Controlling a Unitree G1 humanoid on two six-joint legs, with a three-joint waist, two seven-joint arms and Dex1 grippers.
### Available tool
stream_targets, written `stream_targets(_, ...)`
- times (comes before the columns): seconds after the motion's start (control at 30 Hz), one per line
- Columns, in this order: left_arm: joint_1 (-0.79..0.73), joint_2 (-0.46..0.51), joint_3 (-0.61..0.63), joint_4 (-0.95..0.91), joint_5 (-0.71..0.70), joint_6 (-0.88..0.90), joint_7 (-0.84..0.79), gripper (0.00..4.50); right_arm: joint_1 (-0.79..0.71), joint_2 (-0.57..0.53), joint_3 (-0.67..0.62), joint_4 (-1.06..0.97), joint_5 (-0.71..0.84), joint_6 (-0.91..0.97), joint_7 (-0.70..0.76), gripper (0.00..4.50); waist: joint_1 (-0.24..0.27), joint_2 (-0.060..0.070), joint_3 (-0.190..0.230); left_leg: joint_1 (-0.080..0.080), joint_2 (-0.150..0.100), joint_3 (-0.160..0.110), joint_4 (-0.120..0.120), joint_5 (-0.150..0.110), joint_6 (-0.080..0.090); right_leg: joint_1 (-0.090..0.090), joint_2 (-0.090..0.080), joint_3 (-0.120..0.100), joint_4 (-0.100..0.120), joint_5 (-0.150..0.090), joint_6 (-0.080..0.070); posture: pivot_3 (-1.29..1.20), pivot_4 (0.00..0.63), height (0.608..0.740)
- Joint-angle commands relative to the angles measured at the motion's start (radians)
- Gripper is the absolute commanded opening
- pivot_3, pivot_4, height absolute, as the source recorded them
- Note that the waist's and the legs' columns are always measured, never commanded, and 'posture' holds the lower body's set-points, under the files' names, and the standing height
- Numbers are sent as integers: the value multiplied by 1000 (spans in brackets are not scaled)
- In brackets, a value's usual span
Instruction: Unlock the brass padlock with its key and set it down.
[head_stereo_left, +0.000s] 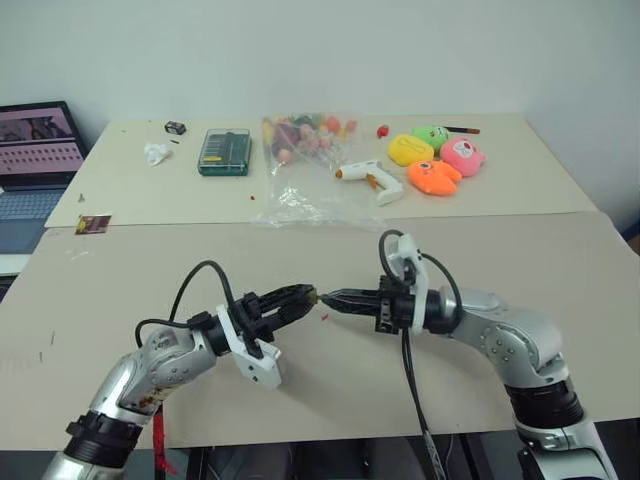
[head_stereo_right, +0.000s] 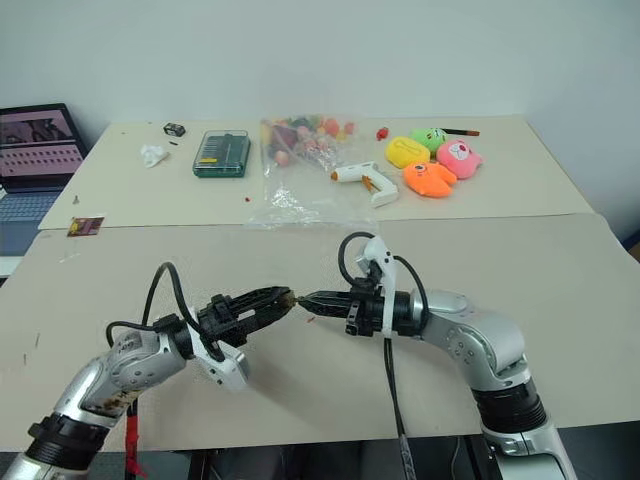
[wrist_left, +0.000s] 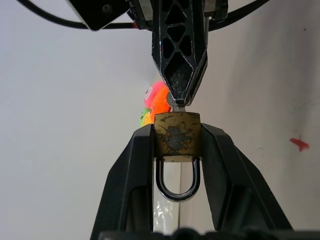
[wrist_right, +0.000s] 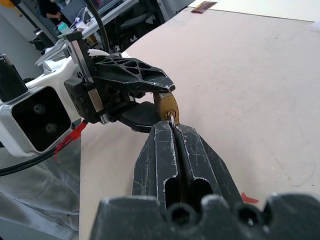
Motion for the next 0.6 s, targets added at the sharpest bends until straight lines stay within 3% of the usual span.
stream_targets(0.03,-41,-3,40,-21,100,-75,114,841,-12,22,-13,-26,111,87,4,27,2,0,0,0,0,0,0,0,0,0,0,0,0,0,0,0,150,740)
stream_targets(0.17,-35,-18,49,-63,227,-129,209,841,-38,98,-159,110,396,314,-149,27,0,0,0,0,0,0,0,0,0,0,0,0,0,0,-1,0,150,740)
stream_targets(0.3,-29,-29,54,-70,289,-127,270,841,-46,108,-192,138,463,383,-213,27,2,0,0,0,1,0,0,0,1,0,0,0,0,1,-1,0,150,740)
stream_targets(0.37,-29,-30,48,-59,280,-116,271,841,-52,120,-200,136,456,368,-242,27,4,0,0,0,1,0,0,0,1,-1,0,0,0,1,-1,0,150,740)
stream_targets(0.53,-7,-18,-29,-46,-55,26,68,841,-47,14,-51,-14,164,127,-130,27,0,0,0,-1,0,1,0,0,1,-2,0,0,2,1,-1,0,150,740)
stream_targets(0.6,-20,-29,-27,-86,-103,75,29,841,-35,-31,3,-52,77,51,-84,27,-4,0,0,0,0,1,1,0,1,-2,0,-1,2,1,-1,0,150,740)
